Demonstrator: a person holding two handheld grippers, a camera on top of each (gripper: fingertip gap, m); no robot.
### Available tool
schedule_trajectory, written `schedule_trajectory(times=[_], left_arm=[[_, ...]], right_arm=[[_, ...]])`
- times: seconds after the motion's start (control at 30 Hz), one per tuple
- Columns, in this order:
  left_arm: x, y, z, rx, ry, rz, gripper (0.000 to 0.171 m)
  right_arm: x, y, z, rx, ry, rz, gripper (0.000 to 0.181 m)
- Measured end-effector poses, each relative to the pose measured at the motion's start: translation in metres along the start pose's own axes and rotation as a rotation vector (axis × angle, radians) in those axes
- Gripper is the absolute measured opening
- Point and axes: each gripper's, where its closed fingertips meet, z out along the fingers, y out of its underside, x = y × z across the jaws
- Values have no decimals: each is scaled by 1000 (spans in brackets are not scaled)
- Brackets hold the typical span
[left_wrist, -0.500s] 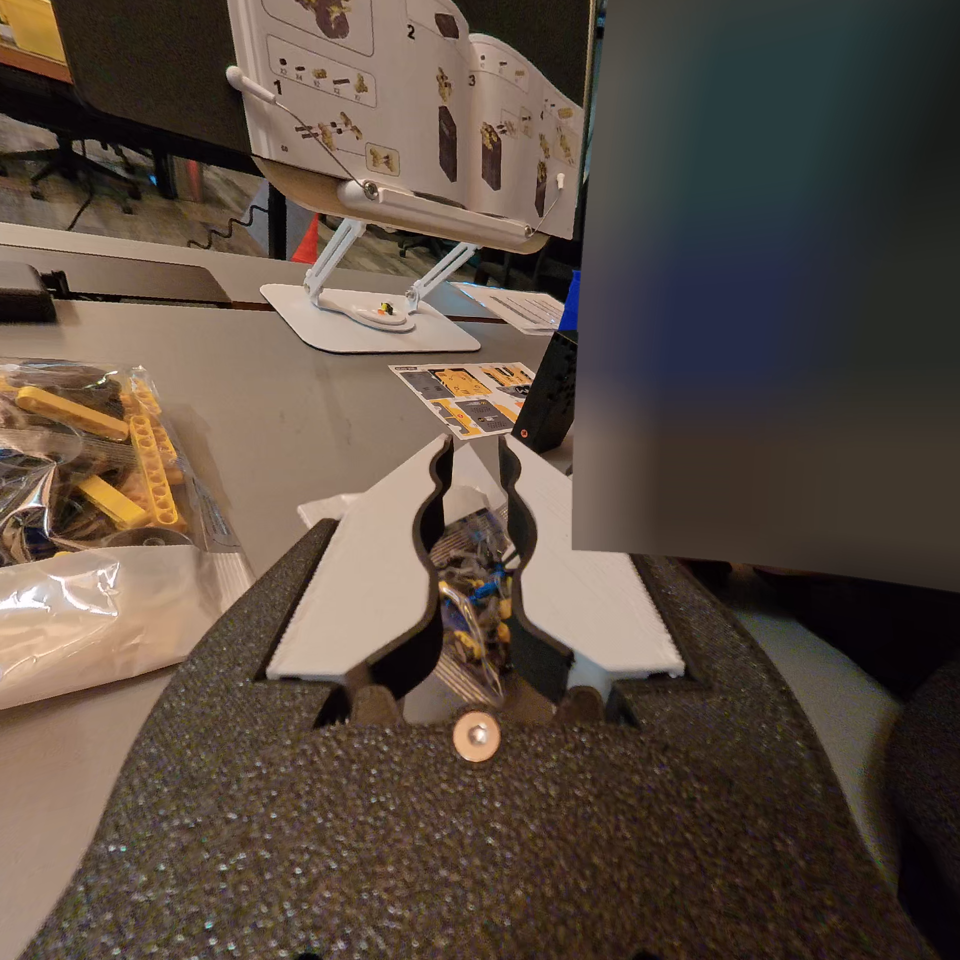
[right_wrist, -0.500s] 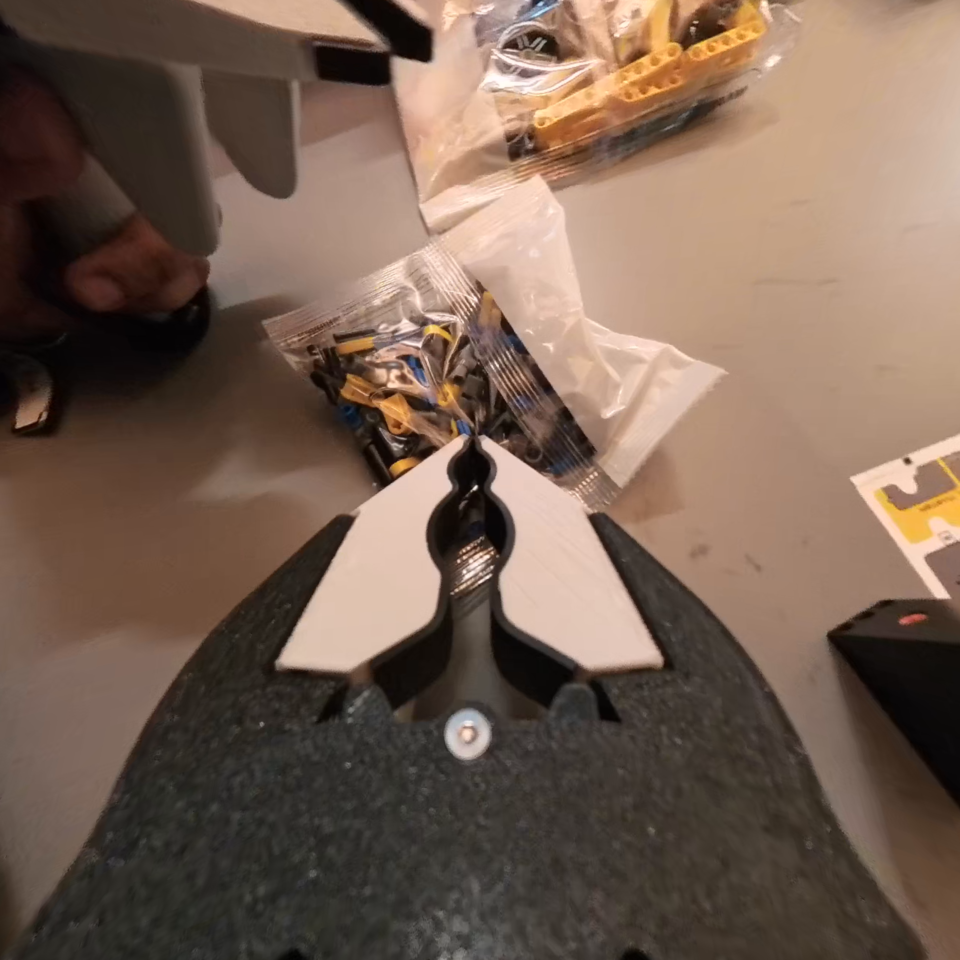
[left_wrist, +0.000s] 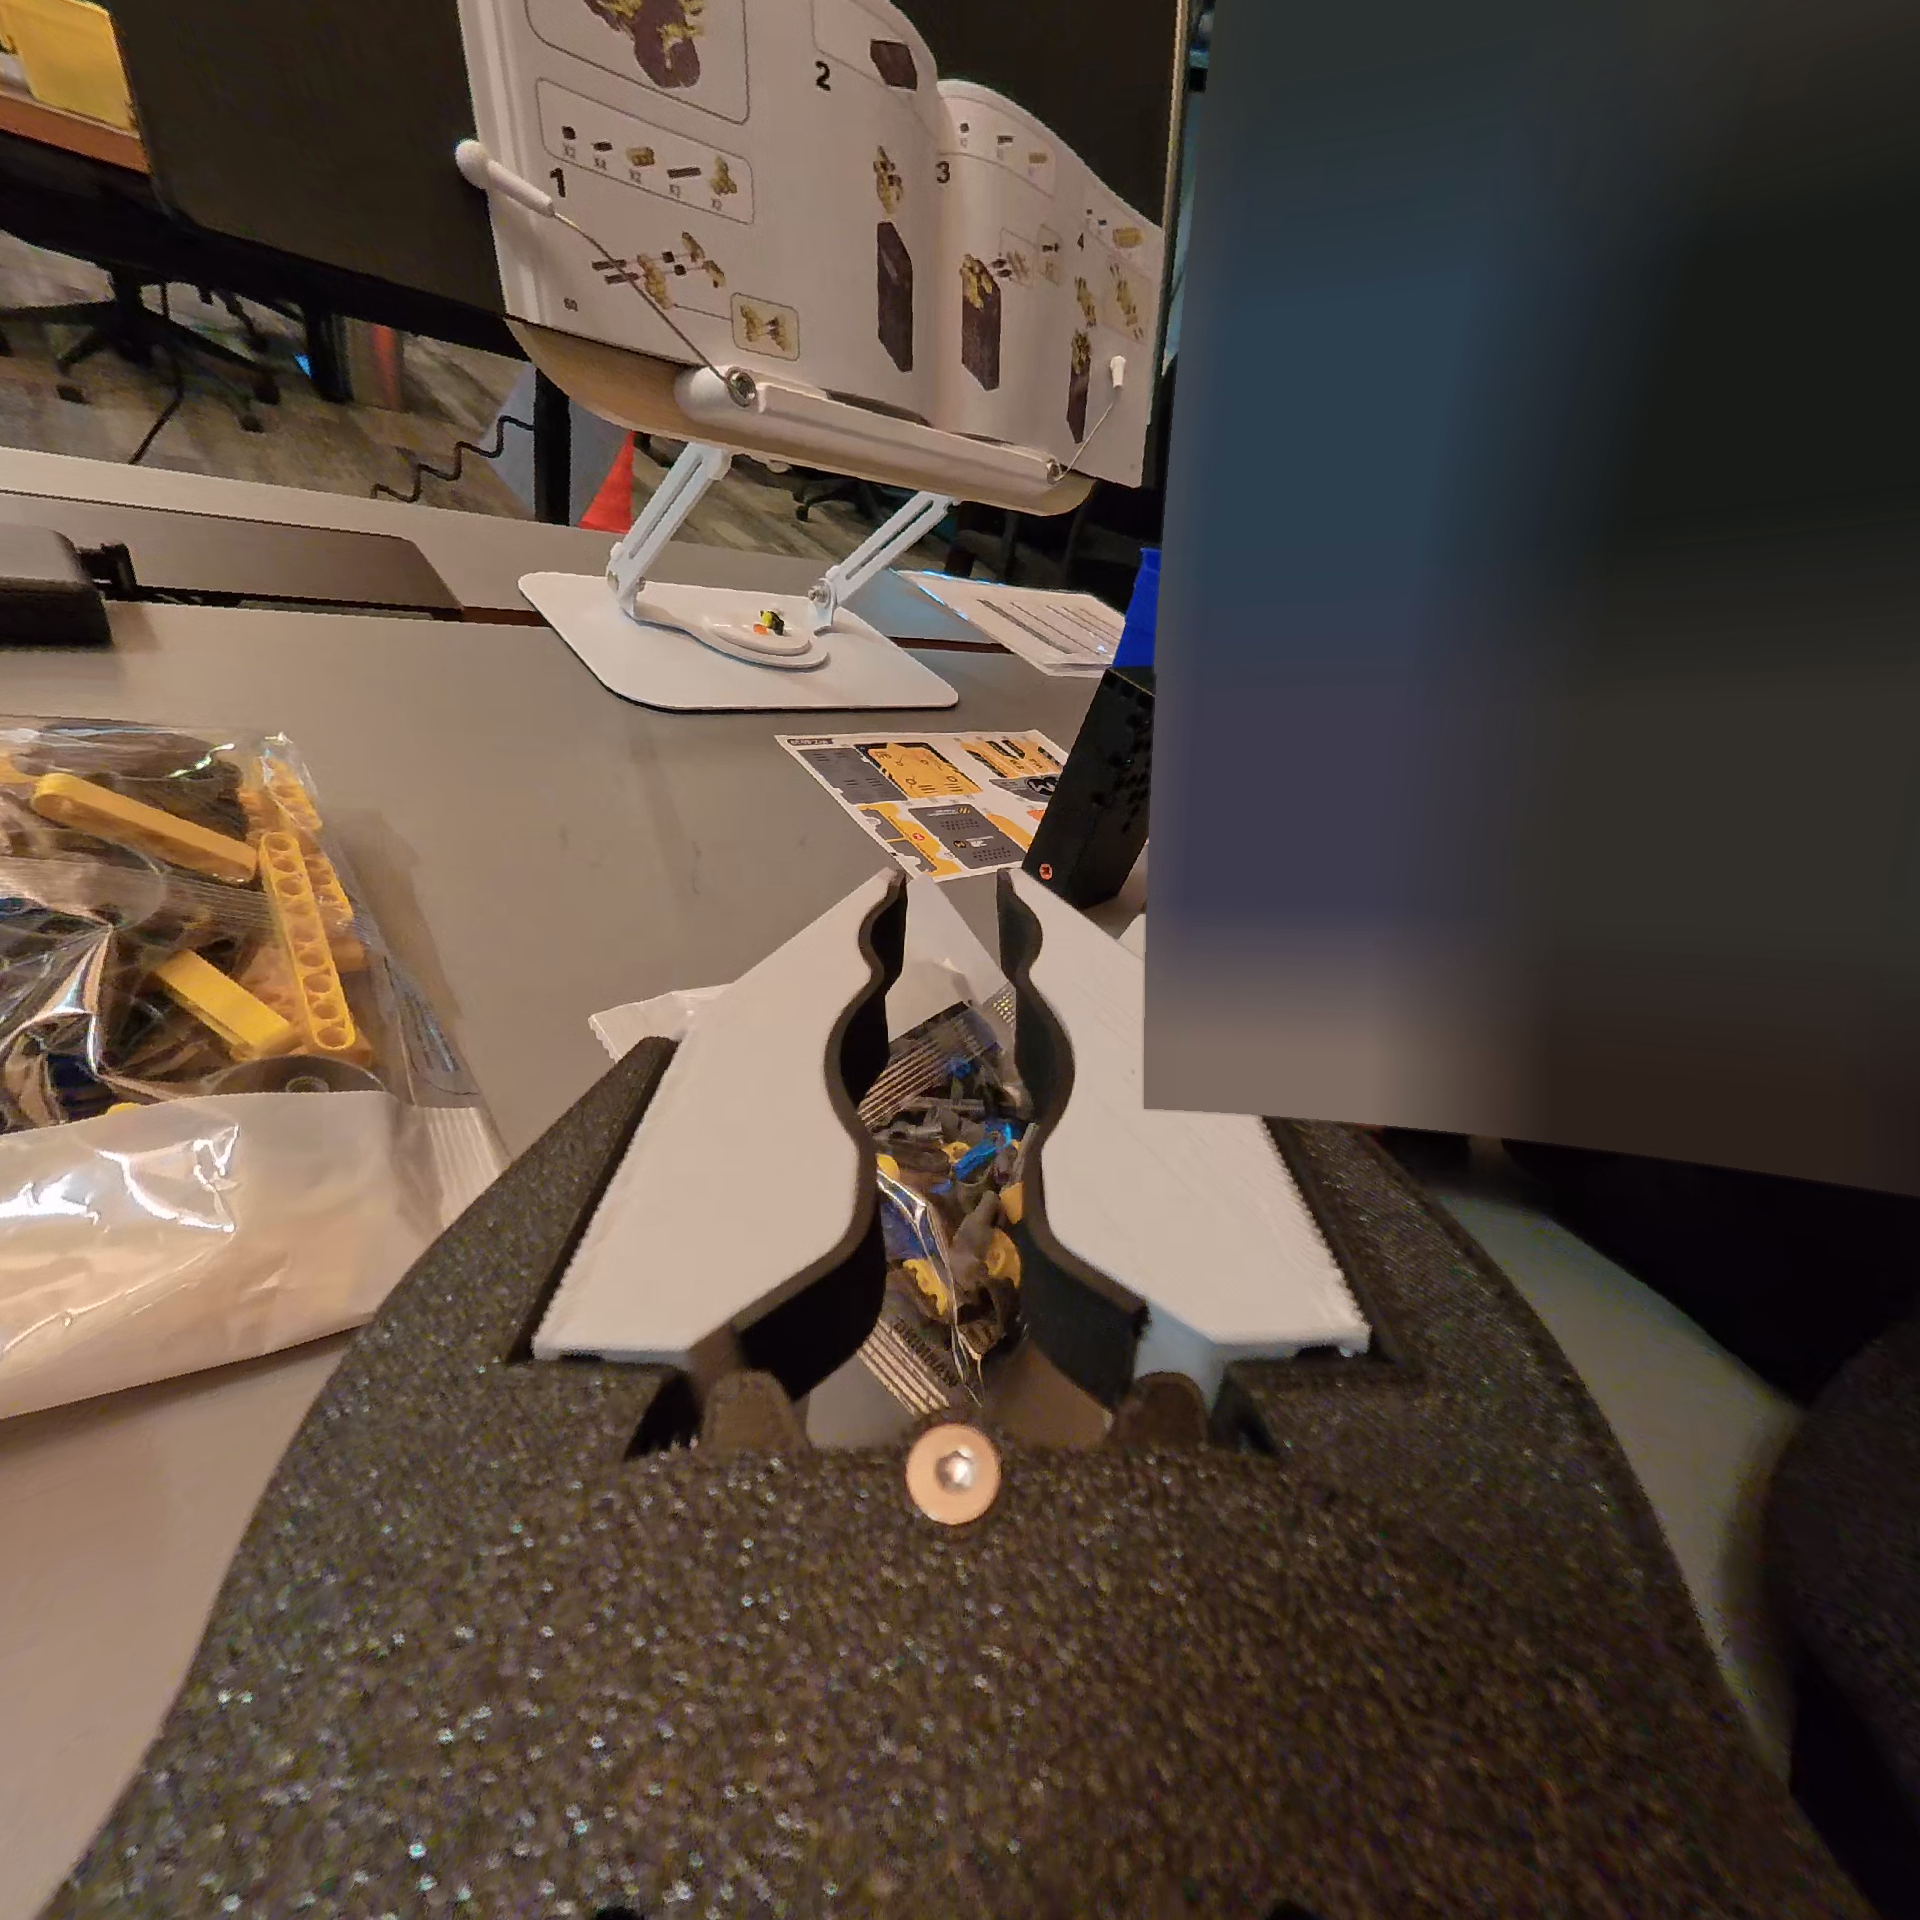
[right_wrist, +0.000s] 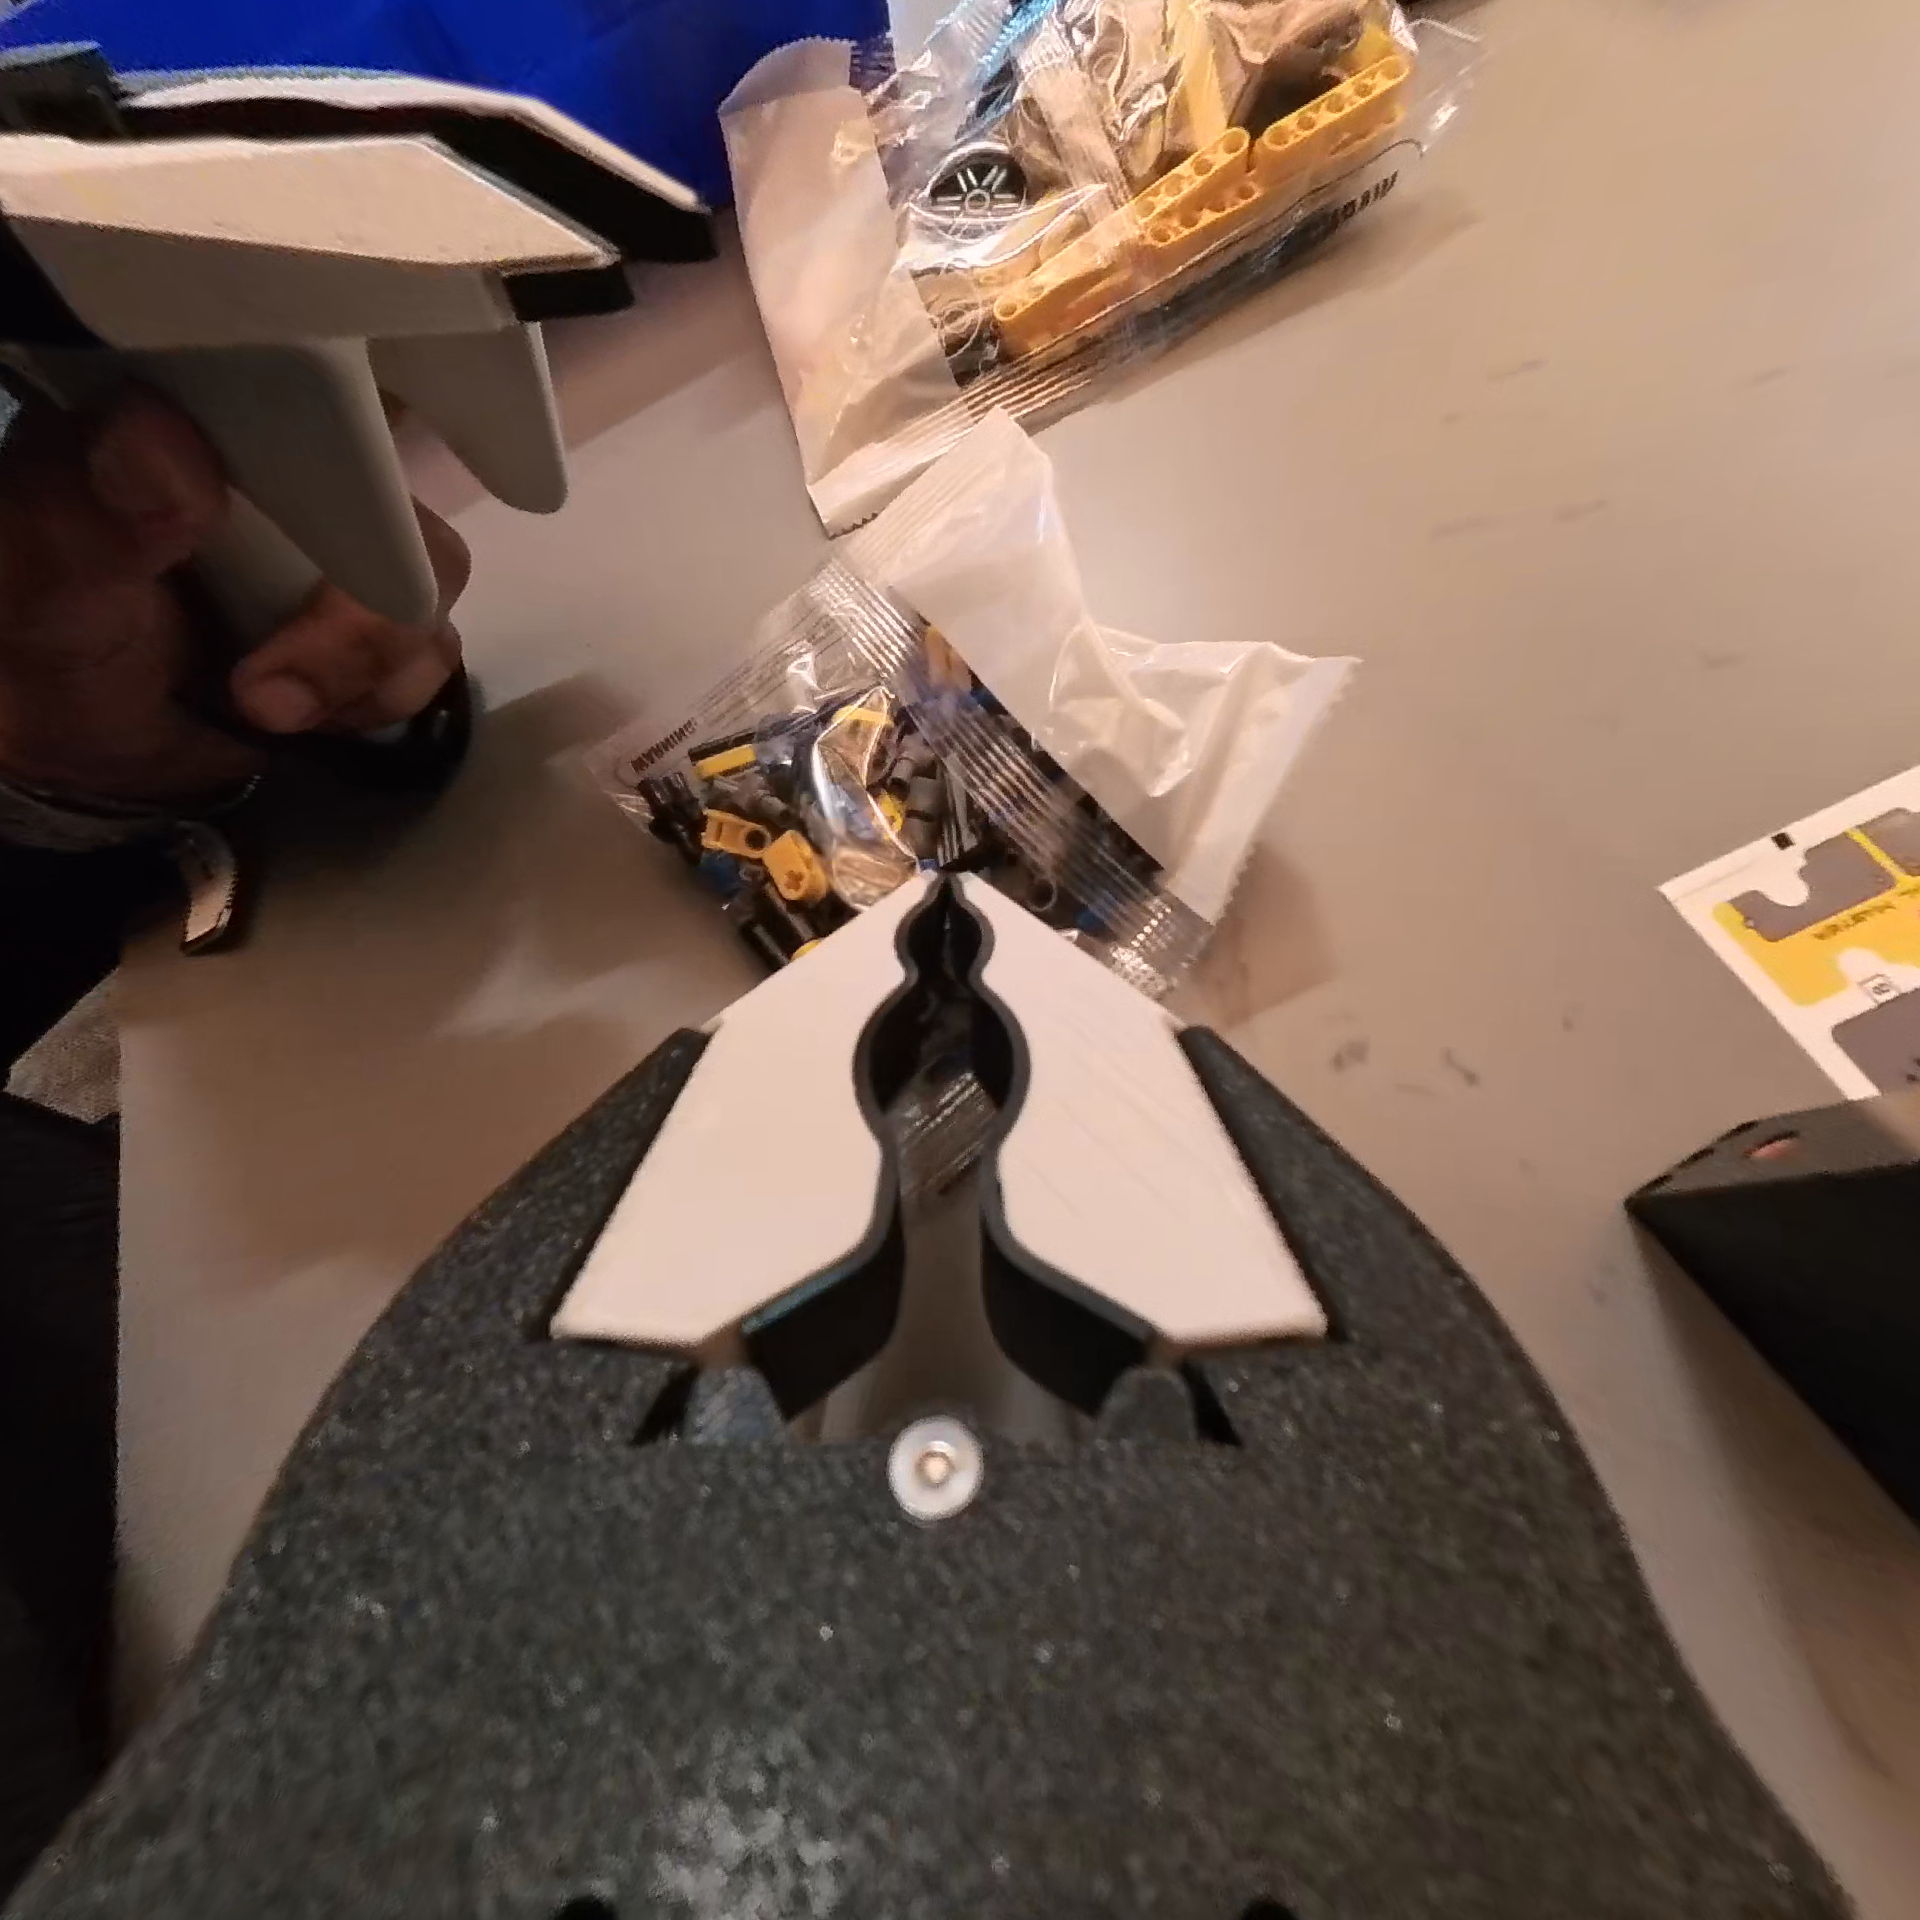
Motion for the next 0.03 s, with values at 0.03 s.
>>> schedule_trajectory(times=[0.03], left_arm=[[0, 0, 0, 1, 0, 0, 16]], right_arm=[[-2, 0, -1, 1, -11, -8, 0]])
